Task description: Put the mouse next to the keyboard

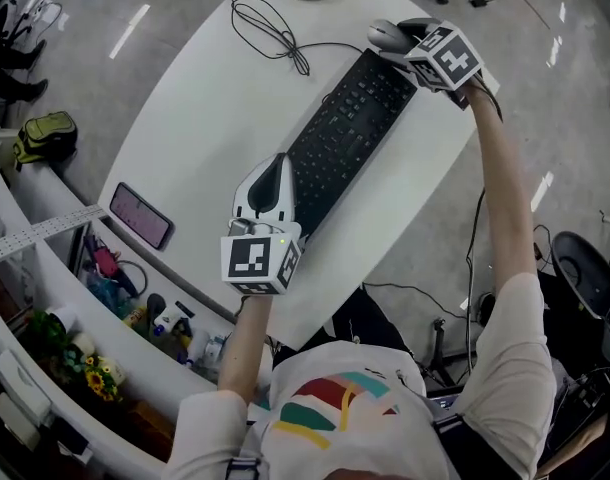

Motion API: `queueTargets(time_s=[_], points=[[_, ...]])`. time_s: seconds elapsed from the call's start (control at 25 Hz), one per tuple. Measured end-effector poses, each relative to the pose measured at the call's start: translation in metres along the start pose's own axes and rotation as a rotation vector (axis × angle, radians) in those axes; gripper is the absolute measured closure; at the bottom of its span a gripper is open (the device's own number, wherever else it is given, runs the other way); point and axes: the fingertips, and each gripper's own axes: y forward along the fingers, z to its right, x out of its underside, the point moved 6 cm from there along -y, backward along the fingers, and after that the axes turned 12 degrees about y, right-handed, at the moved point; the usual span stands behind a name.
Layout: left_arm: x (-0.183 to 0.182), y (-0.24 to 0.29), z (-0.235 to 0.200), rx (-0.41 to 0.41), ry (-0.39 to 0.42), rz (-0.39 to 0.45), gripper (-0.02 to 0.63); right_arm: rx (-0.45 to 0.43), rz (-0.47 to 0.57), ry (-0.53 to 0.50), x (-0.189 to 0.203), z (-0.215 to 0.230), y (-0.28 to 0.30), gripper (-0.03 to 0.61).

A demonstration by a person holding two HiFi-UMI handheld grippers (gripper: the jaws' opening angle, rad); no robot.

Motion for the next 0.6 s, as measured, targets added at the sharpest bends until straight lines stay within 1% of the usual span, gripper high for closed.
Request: queueTargets(time_s=[0.16,0.4,0.48,0.6], points=[[0.007,0.008,0.003,0.008,0.003,-0.025,0.571,-0.001,0.002,0.055,0.019,0.015,0.002,0.276],[0.011,0.017,0.009,0.017,0.002,-0.039,0.571,-0.024,0.011,0.135,0.04,0.024,0.008,0.276],[0.009,0.017,0.012,0.018,0.009,-0.03,0.571,-0.022,0.006,0.139,0.043,0.025,0.007,0.276],[0.008,0.017,0.014,0.01,0.013,-0.017,0.571,-0.019,-0.009,0.116,0.048,0.024,0.009,0.275]])
